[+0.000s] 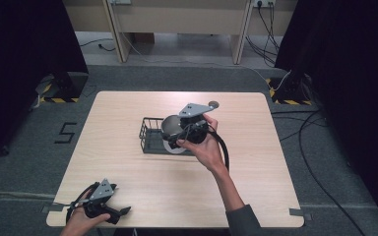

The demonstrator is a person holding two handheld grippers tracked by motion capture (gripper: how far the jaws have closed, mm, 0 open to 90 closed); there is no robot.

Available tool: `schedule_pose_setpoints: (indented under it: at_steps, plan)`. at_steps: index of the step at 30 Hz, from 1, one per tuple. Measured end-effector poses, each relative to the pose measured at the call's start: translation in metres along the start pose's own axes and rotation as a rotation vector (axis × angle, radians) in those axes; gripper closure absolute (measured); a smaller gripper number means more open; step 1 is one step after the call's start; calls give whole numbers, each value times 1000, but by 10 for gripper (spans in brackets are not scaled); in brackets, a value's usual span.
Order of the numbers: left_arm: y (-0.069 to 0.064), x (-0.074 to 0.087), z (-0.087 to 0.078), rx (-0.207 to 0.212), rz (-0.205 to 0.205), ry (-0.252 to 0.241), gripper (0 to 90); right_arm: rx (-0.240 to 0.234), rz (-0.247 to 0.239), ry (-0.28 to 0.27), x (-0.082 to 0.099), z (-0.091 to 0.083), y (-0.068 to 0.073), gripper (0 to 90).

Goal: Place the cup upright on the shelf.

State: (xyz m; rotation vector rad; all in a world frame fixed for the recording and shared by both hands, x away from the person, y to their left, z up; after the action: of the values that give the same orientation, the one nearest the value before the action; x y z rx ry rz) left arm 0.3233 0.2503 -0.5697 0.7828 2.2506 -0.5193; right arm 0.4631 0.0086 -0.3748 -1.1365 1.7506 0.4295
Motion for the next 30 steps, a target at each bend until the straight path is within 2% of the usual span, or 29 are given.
schedule_pose_setpoints:
  at_steps: [10,19,30]
  plan:
    - [0,0,0,-1,0,-1,0,25,25,9,-14,20,-18,64]
    - [0,0,0,0,1,0,0,42,42,14,-17,36,-32,64]
    - [0,0,0,0,-1,-1,0,58,60,43,-13,54,-41,64]
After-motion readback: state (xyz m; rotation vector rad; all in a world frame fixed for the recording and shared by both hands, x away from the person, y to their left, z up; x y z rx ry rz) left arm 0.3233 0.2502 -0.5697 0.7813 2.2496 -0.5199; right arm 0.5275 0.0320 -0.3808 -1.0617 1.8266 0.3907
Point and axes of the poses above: each handheld gripper's, and its own axes: z roughly forward along the jaws, x roughly out of its underside, y roughly to its left, the point moved 6 cm from there along z, roughly forward along the jaws, and after that the axes turned 10 degrees about -z, right-handed, at the moved point
